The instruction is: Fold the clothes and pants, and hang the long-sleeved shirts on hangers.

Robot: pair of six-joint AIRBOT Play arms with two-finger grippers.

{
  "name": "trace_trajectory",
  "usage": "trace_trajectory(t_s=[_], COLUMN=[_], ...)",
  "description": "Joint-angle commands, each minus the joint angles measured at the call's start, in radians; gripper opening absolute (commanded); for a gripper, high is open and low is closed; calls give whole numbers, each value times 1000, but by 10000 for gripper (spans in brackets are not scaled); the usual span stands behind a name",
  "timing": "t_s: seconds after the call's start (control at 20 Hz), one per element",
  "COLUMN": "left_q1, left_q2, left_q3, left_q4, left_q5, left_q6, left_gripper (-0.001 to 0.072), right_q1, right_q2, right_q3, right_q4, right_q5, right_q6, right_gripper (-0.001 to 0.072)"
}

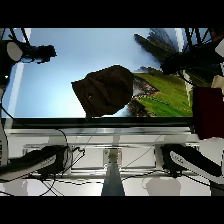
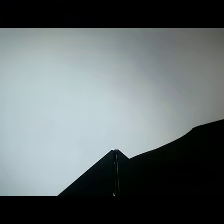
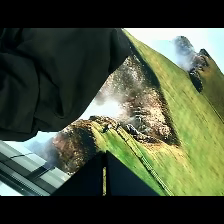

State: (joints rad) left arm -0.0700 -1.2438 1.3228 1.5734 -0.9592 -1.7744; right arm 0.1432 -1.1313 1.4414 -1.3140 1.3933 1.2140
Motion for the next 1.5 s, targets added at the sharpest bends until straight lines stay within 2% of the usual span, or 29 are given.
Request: trace_trajectory(t_s=[0.0, 0.2, 0.35, 0.4, 0.45, 0.55, 0.65, 0.7, 0.75, 0.8, 1.1, 1.25, 1.3, 1.35, 1.4, 1.45], left_q1=[1, -18, -22, -20, -17, -15, -15, -15, -19, -26, -93, -117, -116, -115, -112, -112], left_q2=[-51, -179, -251, -278, -298, -314, -312, -313, -313, -314, -383, -436, -446, -449, -449, -449], left_q3=[-1, -1, -1, -1, -1, -1, -1, -1, -1, -1, -1, -1, -1, -1, 0, 0], left_q4=[-8, -63, -56, -85, -145, -330, -579, -671, -719, -721, -711, -711, -711, -711, -711, -716], left_q5=[-16, -105, -111, -118, -129, -138, -170, -193, -216, -225, -240, -158, -122, -90, -57, -33], left_q6=[0, 1, 1, 1, 27, 164, 300, 352, 381, 381, 377, 377, 377, 378, 377, 377], left_gripper=[23, 23, 31, 193, 244, 244, 251, 391, 620, 665, 666, 663, 634, 567, 487, 369], right_q1=[1, 1, 1, 1, 1, 1, 1, 1, 1, 1, 1, 1, 1, 0, 0, 0], right_q2=[1, 1, 1, 1, 1, 1, 1, 1, 1, 1, 1, 0, 0, 0, 0, 0], right_q3=[0, 1, 1, 0, 0, 1, 0, 0, 0, 0, 0, 0, 0, 0, 0, 0], right_q4=[1, 2, 2, 1, 1, 1, 1, 1, 1, 1, 1, -20, -49, -77, -109, -142], right_q5=[0, -76, -74, -75, -75, -75, -77, -77, -77, -77, -73, -94, -103, -103, -104, -104], right_q6=[0, 0, 0, 0, 0, 0, 0, 0, 0, 0, 0, -1, -1, -1, -1, 0], right_gripper=[9, 9, 9, 10, 9, 9, 9, 10, 10, 10, 9, 9, 9, 9, 9, 9])
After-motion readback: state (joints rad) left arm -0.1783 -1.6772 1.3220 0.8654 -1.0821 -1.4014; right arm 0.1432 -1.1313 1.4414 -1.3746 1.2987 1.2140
